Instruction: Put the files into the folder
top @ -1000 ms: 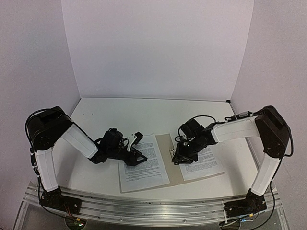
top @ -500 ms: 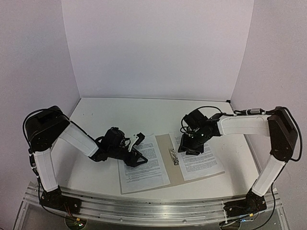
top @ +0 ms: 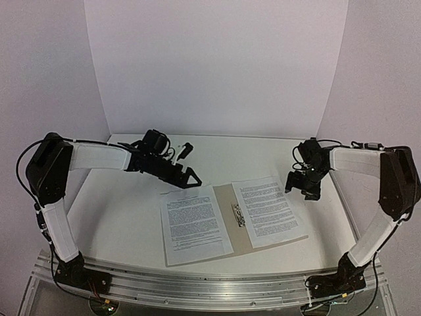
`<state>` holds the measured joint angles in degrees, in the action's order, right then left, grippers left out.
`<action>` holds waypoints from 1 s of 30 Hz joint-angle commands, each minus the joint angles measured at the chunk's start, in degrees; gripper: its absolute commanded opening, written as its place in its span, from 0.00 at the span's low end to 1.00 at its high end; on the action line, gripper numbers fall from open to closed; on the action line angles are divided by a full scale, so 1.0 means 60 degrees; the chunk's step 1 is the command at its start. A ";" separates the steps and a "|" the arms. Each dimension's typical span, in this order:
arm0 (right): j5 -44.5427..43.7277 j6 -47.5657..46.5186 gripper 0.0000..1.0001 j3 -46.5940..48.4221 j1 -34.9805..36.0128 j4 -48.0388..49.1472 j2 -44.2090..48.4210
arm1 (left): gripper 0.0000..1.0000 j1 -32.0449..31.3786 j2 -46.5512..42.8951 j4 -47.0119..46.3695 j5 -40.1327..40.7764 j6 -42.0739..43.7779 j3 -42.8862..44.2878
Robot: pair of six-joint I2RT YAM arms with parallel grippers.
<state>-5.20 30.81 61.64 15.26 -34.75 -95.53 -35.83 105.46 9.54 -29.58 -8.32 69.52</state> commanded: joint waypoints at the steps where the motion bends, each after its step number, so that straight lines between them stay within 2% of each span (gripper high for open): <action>1: 0.0789 -0.1208 0.85 -0.0118 -0.0186 0.0377 -0.0537 | 0.99 0.1661 0.0562 0.4240 -0.0515 -0.1400 0.0416; 3: 0.0970 -0.1396 0.83 -0.0147 -0.0224 0.0458 -0.0824 | 1.00 0.2009 0.0599 0.4831 -0.0526 -0.1590 0.0287; 7: 0.1198 -0.1710 0.79 -0.0418 -0.0216 0.0655 -0.1182 | 1.00 0.2115 0.0114 0.4817 -0.0285 -0.1962 -0.0710; 11: 0.1910 -0.1731 0.76 -0.0762 -0.0226 0.0972 -0.1365 | 0.99 0.2306 0.0045 0.4028 -0.0765 -0.2618 -0.1992; 14: 0.2142 -0.1638 0.75 -0.1103 -0.0215 0.1170 -0.1287 | 0.97 0.2298 0.0424 0.3102 -0.1809 -0.3094 -0.2578; 21: 0.2984 -0.1152 0.73 -0.1842 -0.0203 0.1822 -0.0994 | 0.90 0.2295 0.1411 0.1921 -0.2581 -0.3247 -0.2139; 27: 0.3316 -0.0913 0.72 -0.2207 -0.0203 0.2099 -0.0761 | 0.74 0.2268 0.1136 0.1286 -0.3403 -0.3320 -0.2004; 30: 0.3123 -0.0836 0.72 -0.2241 -0.0138 0.2070 -0.0658 | 0.71 0.2262 0.0934 0.1186 -0.3597 -0.3374 -0.1899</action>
<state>7.60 23.35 51.38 12.99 -19.45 -97.60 -20.93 109.86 20.00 -51.35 -28.41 58.72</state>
